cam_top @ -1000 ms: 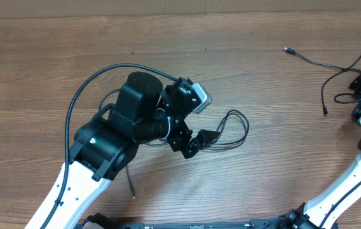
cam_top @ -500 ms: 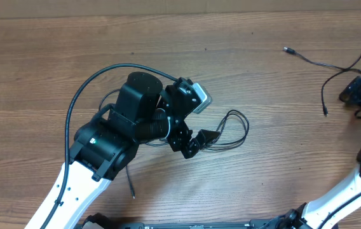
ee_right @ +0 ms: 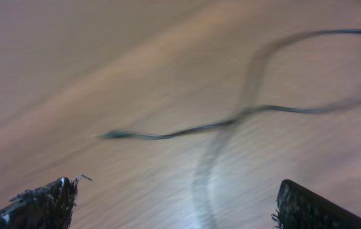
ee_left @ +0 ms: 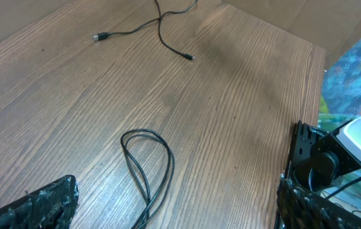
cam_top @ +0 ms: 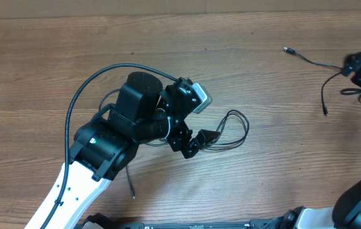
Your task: Untangle cables
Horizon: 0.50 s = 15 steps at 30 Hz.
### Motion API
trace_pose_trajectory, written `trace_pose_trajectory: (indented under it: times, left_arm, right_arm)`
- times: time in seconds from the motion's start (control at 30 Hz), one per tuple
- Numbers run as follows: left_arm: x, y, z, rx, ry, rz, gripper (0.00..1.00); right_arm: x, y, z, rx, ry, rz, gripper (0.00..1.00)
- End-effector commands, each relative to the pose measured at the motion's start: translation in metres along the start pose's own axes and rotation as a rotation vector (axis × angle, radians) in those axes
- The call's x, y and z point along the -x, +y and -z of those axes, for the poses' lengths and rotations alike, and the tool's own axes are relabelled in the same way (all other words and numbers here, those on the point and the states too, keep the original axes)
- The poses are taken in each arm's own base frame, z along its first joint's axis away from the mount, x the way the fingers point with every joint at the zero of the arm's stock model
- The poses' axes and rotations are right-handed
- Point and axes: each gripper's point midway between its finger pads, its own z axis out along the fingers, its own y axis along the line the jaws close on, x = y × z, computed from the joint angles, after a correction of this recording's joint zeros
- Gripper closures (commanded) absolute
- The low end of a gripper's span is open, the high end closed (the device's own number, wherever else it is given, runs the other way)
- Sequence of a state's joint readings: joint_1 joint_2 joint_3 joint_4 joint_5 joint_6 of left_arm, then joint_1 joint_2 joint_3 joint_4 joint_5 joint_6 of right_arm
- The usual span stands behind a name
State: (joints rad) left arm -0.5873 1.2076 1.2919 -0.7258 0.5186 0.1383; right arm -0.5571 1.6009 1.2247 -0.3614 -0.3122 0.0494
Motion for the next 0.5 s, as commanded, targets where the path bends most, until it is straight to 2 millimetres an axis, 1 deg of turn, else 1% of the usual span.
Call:
trace_pose_trajectory:
  times: [0.0, 0.07, 0.2, 0.3, 0.37, 0.47]
  left_arm:
    - [0.007, 0.002, 0.003, 0.011, -0.016, -0.019, 0.00]
    - [0.007, 0.002, 0.003, 0.011, -0.015, -0.018, 0.00]
    - [0.007, 0.002, 0.003, 0.011, -0.015, -0.018, 0.00]
    - [0.007, 0.002, 0.003, 0.011, -0.015, -0.018, 0.01]
    - [0.007, 0.002, 0.003, 0.011, -0.015, -0.018, 0.00]
    - [0.007, 0.002, 0.003, 0.011, -0.015, -0.018, 0.00]
  right_arm:
    - [-0.014, 0.084, 0.016, 0.396, 0.068, 0.022, 0.00]
    - [-0.026, 0.104, 0.019, 0.466, 0.119, 0.017, 0.00]
    - [-0.058, 0.129, 0.020, 0.495, 0.248, -0.014, 0.00]
    - [-0.092, 0.149, 0.027, 0.514, 0.385, -0.029, 0.00]
    - [-0.115, 0.163, 0.034, 0.525, 0.479, -0.034, 0.00]
    - [-0.144, 0.182, 0.047, 0.544, 0.601, -0.032, 0.00]
